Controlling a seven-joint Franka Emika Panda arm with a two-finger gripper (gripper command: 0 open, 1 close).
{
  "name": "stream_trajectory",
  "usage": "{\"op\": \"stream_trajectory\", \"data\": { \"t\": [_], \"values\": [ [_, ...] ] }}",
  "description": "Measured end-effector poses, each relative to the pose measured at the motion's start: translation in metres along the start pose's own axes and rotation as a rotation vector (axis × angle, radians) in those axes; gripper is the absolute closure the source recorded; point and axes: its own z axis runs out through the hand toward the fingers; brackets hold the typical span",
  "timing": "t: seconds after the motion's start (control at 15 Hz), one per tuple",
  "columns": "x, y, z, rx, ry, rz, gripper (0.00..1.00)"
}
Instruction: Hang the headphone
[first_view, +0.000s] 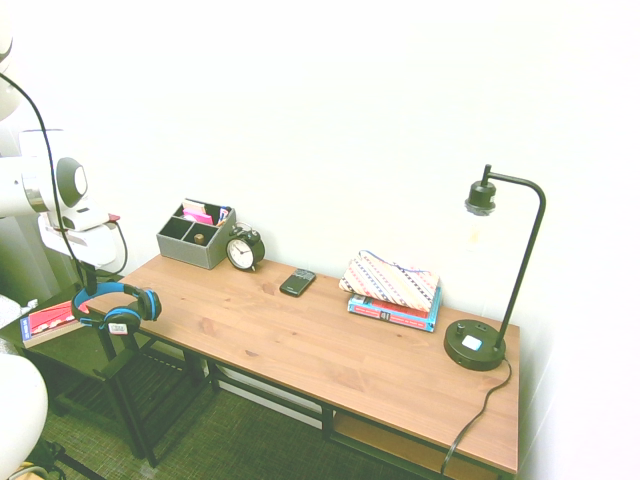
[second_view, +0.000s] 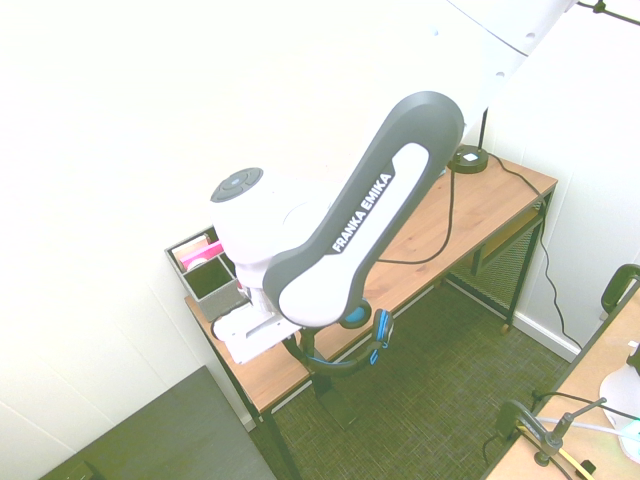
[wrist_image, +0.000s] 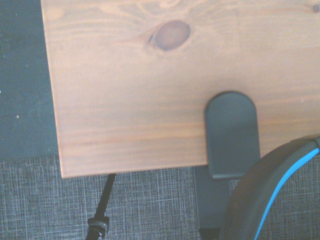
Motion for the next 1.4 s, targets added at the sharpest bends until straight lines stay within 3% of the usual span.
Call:
{"op": "stream_trajectory", "data": {
  "t": [0.6, 0.93, 1.27, 1.33, 1.4],
  "values": [
    [-0.021, 0.045, 0.054, -0.043, -0.003, -0.064, 1.0],
    [-0.031, 0.037, 0.111, 0.0, -0.021, -0.122, 1.0],
    [-0.045, 0.023, 0.143, -0.018, -0.03, -0.156, 1.0],
    [-0.045, 0.022, 0.148, -0.023, -0.033, -0.157, 0.0],
    [-0.042, 0.019, 0.152, -0.027, -0.034, -0.155, 0.0]
  ]
}}
